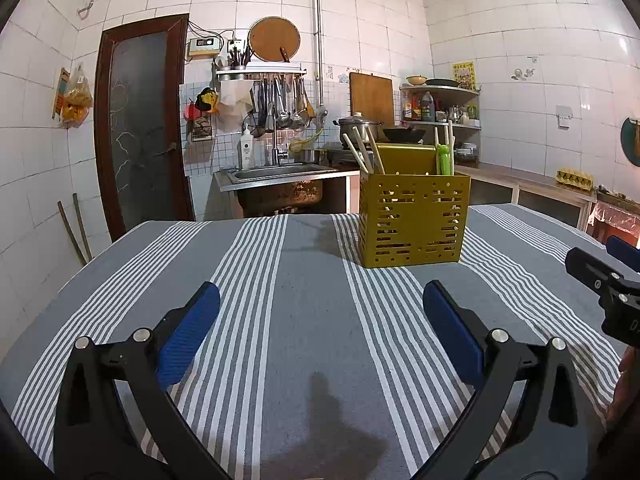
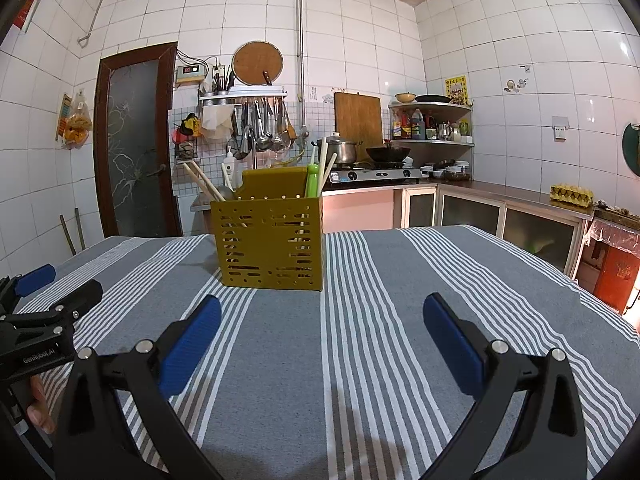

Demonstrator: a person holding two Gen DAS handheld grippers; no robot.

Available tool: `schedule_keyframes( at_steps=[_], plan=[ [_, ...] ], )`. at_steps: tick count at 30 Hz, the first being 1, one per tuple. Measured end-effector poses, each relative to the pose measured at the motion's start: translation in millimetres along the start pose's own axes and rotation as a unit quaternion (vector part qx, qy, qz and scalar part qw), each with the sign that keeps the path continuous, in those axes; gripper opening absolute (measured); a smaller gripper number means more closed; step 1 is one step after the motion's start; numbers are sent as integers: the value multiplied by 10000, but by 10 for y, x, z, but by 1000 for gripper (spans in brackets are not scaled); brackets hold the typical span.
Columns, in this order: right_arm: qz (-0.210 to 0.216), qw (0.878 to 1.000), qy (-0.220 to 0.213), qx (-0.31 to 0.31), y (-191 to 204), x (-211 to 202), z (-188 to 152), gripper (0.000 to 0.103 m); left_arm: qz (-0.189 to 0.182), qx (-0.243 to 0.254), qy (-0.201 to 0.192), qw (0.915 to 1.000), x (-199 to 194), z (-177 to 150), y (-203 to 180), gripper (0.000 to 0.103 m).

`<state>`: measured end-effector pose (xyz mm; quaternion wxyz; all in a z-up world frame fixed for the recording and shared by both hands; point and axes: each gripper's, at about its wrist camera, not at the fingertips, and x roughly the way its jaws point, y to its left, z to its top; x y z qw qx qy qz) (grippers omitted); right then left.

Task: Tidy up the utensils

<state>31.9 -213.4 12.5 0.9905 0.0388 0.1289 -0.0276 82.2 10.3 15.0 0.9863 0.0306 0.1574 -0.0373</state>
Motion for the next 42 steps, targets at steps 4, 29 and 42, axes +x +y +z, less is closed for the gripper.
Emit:
schedule_keyframes(
  at_steps=[4,29,42],
  plan=[
    [-1,10000,1,-6,-2,0,0,99,-1,-2,0,10000,-1,1,0,98],
    [-15,10000,-9,-39,-7,-6,13,99,-2,1,-35,10000,-11,5,-3,98],
    [-21,10000,-24,-78,6,-10,2,99,-8,-16,19,10000,5,8,-7,98]
  ],
)
